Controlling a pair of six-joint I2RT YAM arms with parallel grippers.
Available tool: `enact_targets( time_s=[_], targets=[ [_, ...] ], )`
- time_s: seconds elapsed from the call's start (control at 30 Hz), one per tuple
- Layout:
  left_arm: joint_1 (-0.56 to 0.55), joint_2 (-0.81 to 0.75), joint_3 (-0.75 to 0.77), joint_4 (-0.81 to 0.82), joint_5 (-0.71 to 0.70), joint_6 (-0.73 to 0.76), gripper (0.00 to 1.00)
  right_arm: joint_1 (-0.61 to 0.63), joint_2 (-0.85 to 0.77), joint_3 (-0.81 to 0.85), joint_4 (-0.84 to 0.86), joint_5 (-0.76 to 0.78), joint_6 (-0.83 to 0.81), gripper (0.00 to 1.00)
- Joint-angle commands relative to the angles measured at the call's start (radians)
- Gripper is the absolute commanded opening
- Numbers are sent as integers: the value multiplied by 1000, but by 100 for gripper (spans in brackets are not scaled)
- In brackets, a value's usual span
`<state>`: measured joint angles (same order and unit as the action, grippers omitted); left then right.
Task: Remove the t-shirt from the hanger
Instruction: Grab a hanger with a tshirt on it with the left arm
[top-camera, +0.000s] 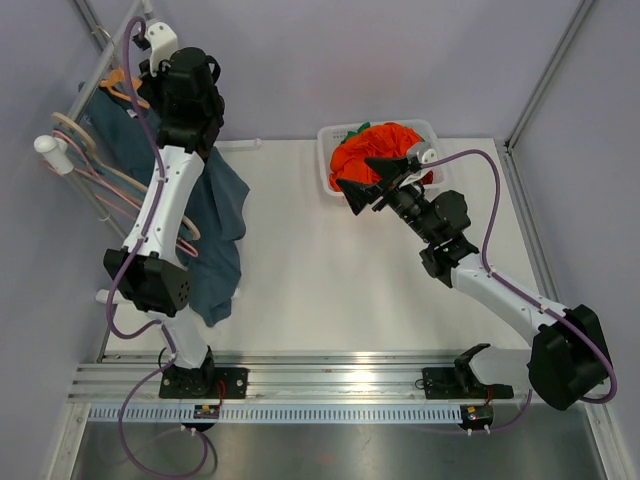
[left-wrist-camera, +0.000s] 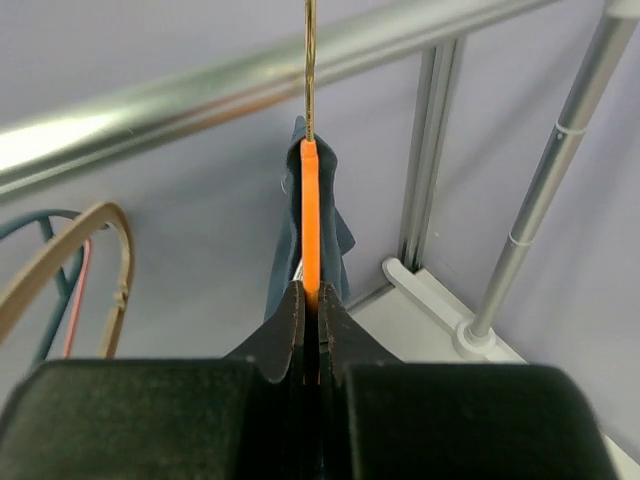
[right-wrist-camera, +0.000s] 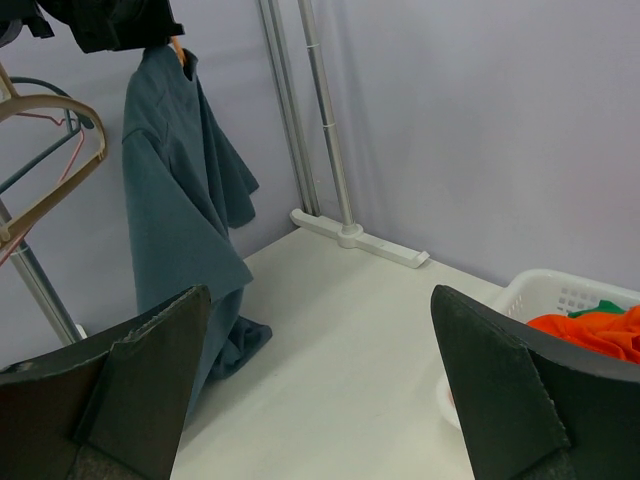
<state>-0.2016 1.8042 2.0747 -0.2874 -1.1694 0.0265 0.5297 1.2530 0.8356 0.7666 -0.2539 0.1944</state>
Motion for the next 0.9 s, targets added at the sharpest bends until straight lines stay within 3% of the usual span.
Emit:
enact_targets(
  time_s=[0.0, 0.1, 0.33, 0.47, 0.7, 0.87],
  targets=[
    [-25, -23, 4, 334, -79, 197, 0, -5, 0, 11, 51, -13, -3, 99],
    [-64, -28, -47, 531, -76, 364, 0, -5, 5, 16, 45, -15, -3, 100],
    [-147, -66, -99, 535, -56, 406, 0, -4, 5, 14, 37, -4, -9, 99],
    [-223, -135, -116, 241, -18, 207, 0, -5, -3, 16, 13, 13, -15, 99],
    [-349, -295, -298, 56, 77, 12, 0, -5, -62, 2, -56, 102, -30, 100],
    [-378, -370, -300, -192, 353, -181, 0, -5, -101, 16, -159, 143, -72, 99]
  ],
)
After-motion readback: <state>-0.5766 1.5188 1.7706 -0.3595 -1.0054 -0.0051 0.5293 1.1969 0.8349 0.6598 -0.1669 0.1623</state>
